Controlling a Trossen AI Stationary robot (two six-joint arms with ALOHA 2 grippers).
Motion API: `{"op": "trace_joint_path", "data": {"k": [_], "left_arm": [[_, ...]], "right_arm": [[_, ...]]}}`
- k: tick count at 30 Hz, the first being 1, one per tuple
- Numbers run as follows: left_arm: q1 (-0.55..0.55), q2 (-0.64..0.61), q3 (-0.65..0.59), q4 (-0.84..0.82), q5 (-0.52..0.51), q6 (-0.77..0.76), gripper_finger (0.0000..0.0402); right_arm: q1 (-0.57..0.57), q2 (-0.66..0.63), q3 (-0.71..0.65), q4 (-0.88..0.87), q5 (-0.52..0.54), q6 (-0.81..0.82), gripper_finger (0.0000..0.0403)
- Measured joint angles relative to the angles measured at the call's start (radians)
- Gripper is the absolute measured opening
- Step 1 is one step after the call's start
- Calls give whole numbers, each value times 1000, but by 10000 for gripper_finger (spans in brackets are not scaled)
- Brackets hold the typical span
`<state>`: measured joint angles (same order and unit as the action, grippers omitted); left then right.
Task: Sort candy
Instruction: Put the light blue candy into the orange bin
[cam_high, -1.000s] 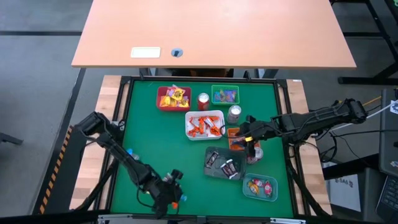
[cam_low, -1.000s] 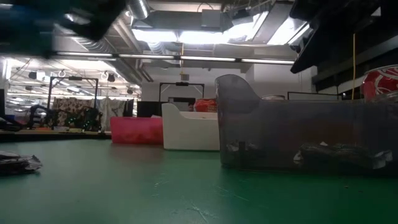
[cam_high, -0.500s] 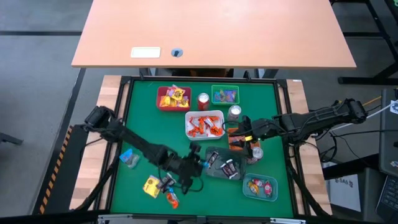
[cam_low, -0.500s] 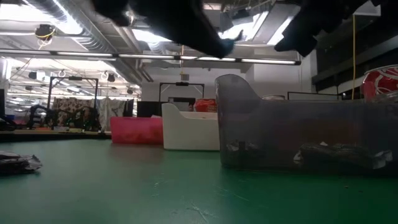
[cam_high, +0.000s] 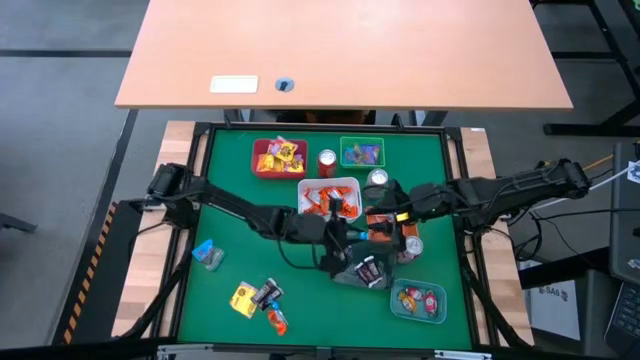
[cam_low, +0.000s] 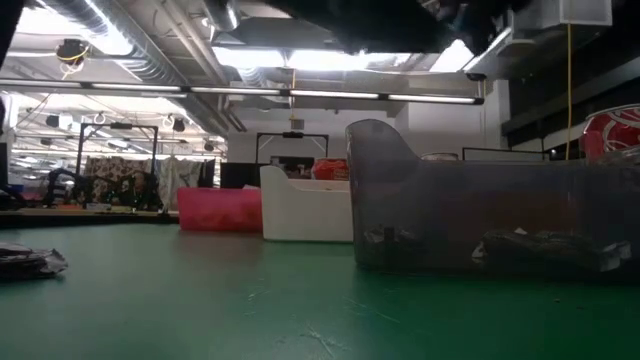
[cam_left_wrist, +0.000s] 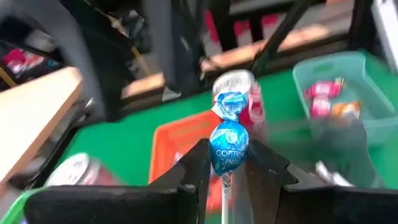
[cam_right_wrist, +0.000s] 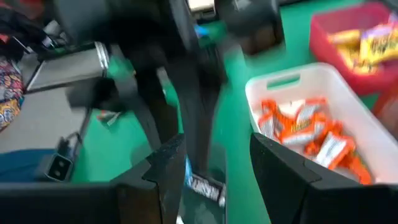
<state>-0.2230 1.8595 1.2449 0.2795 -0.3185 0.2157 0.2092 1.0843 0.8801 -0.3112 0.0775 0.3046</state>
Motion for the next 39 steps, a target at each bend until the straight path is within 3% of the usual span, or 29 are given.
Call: {"op": "trace_joint_path", "data": {"k": [3,8,14,25,35,39], "left_arm": [[24,55,0,116,55,4,71],[61,172,0,416,60,5,71],[114,312,0,722,117,-3,71],[167,477,181,706,127,-107,71],[166,484,225,613,127,-138,72],[169,484,225,611,126,-161,94]], "right_arm": [[0,0,82,-54,1,-34,179],[0,-1,202,-151,18,-82,179],[0,0,256,-162,19,-119,179],[0,0,257,-164,19,-140,179],[0,0,257,-189,20,-140,179],[0,0,257,-189,20,-140,179]]}}
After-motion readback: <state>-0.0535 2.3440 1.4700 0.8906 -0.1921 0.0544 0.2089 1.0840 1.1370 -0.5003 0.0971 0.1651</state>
